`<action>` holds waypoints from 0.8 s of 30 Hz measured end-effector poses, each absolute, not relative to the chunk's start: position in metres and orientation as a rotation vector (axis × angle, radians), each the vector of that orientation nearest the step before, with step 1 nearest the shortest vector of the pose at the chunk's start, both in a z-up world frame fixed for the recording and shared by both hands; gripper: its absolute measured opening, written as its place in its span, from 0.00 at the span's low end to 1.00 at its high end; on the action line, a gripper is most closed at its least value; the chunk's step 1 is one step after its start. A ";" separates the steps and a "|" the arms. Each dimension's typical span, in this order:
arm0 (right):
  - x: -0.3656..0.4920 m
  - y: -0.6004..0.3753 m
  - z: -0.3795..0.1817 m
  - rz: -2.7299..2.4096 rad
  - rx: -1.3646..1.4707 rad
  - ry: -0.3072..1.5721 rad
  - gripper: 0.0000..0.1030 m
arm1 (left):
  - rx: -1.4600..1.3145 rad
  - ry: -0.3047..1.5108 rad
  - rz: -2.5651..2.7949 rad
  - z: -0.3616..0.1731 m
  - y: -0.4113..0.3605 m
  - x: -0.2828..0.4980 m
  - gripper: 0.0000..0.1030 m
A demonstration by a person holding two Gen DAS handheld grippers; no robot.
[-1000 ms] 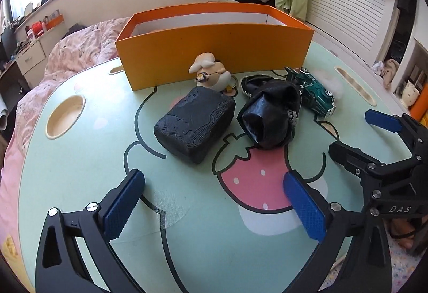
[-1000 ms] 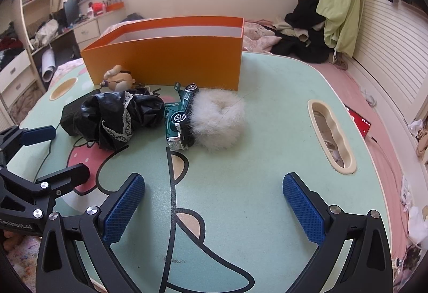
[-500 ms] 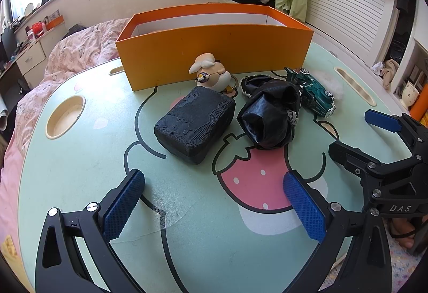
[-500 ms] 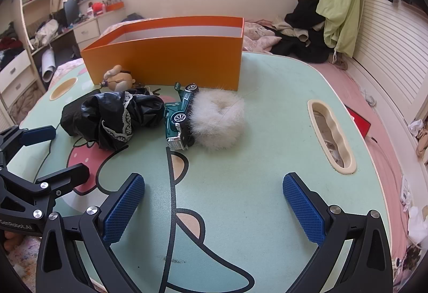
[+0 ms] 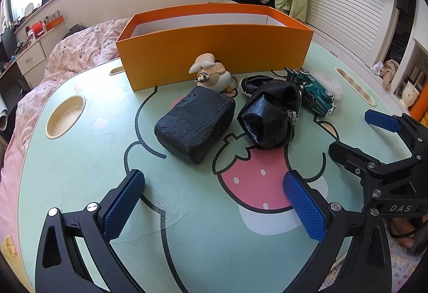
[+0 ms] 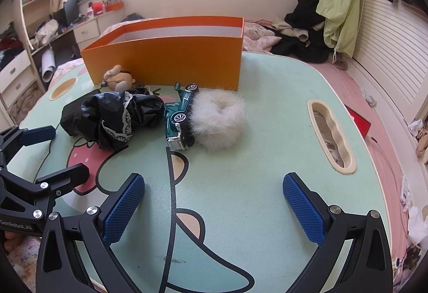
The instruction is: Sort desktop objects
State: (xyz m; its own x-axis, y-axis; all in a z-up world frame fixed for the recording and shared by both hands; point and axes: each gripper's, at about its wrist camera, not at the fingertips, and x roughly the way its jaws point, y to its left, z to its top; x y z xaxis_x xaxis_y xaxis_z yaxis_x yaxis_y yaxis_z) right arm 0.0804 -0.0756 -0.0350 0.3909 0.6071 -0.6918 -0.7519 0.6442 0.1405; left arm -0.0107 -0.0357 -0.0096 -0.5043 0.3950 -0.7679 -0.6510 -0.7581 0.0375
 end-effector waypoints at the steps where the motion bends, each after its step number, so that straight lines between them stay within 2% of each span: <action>1: 0.080 -0.075 -0.035 0.871 -0.208 0.784 1.00 | -1.037 0.432 2.253 -0.010 -0.036 -0.011 1.00; 15: 0.071 -0.077 -0.027 0.877 -0.219 0.793 1.00 | -1.036 0.430 2.250 -0.008 -0.035 -0.008 1.00; 20: 0.076 -0.072 0.036 0.984 -0.197 0.679 0.97 | -1.035 0.430 2.251 -0.006 -0.035 -0.009 1.00; 24: 0.101 -0.010 0.087 1.098 -0.240 0.673 0.95 | -1.032 0.430 2.251 -0.005 -0.035 -0.009 1.00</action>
State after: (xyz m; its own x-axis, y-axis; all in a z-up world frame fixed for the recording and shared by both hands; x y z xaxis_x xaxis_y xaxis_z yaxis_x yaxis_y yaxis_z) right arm 0.1011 -0.0104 0.0874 0.2826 0.7399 -0.6104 -0.8797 0.4537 0.1426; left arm -0.0093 -0.0348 -0.0051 -0.5038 0.3993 -0.7660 -0.6537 -0.7559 0.0359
